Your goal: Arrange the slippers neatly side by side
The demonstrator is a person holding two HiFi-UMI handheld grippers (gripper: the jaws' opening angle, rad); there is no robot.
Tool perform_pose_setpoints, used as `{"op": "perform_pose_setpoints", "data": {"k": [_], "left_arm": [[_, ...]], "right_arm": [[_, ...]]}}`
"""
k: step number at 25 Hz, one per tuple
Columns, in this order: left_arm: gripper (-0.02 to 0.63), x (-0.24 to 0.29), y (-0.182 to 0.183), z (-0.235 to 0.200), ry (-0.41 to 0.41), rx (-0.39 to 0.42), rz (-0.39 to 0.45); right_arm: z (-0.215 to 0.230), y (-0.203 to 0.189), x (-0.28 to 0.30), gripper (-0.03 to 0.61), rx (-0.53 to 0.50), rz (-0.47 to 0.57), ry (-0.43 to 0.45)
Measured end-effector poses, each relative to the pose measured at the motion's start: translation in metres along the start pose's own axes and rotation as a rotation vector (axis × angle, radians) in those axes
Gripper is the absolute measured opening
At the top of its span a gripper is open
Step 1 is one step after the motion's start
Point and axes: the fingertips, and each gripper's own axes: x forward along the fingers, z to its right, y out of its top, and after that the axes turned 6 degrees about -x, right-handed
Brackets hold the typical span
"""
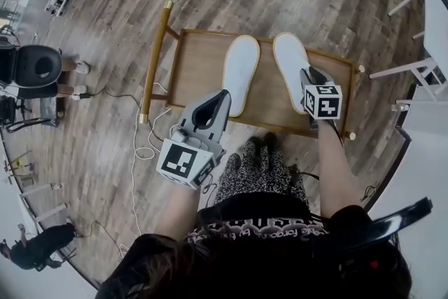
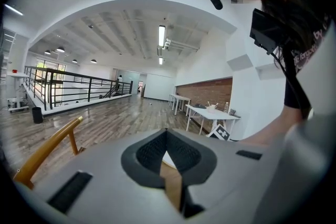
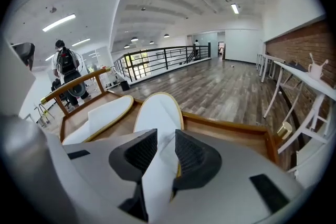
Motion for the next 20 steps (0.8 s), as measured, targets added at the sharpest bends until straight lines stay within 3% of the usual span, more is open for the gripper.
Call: {"op": "perform_pose_setpoints", "data": {"k": [3,6,9,20], "left_arm": [[0.0,-0.005,-0.002,-0.004,0.013,-0.002,0.0],[0.0,-0.007,-0.006,-0.007,0.014,-0.009,-0.006],[0.0,-0.006,-0.008,-0.007,0.013,-0.019,-0.008],[0.0,-0.005,-0.001,-0.006,0.001,-0.016,0.014]], "right_arm": [[0.002,-0.003,-0.009,0.095,0.004,-0.005,0.03],[-0.014,-0.023,-0.014,0.095,-0.106,-0.107,0.105],[-0.024,-0.048,-0.015,0.095,-0.198,-0.208,0.12],[-0.055,-0.07,-0.026,0.095,-0.11,-0.295,0.116]]}}
